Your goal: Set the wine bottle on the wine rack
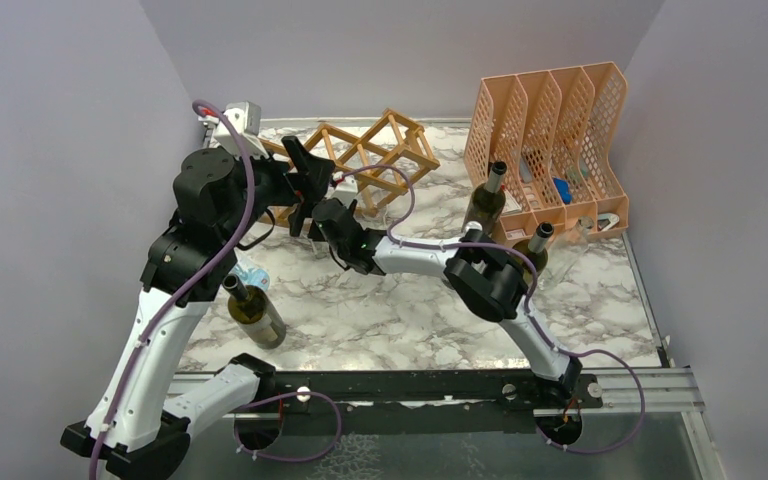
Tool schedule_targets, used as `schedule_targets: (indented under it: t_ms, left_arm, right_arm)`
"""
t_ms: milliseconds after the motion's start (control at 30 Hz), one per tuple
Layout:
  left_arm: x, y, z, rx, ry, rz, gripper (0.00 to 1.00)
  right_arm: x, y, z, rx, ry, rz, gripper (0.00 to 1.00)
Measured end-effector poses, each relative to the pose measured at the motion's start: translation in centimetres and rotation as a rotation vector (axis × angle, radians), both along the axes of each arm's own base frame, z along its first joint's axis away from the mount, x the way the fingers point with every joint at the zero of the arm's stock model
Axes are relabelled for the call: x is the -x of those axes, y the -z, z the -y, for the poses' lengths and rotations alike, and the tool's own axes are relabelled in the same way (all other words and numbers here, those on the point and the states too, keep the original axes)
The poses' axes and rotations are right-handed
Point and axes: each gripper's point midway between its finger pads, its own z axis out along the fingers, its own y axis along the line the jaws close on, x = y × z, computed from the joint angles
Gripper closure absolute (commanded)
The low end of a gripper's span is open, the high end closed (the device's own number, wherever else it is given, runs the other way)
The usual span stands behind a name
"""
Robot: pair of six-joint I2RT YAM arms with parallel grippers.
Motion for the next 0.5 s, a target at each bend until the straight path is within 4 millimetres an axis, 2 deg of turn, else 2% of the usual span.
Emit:
schedule_targets:
  t_ms: [233,500]
  left_arm:
    - [0.1,-0.1,0.0,-0.002,0.000,-0.005,0.01]
    - [0.1,0.4,-0.1,-0.021,-0.001,-0.029,0.01]
  right_arm:
    - [0.3,-1.2,0.9,0.031,0.000,-0.021,0.02]
    - [0.2,-2.4,3.1,0.083,0.011,-0.043,0.03]
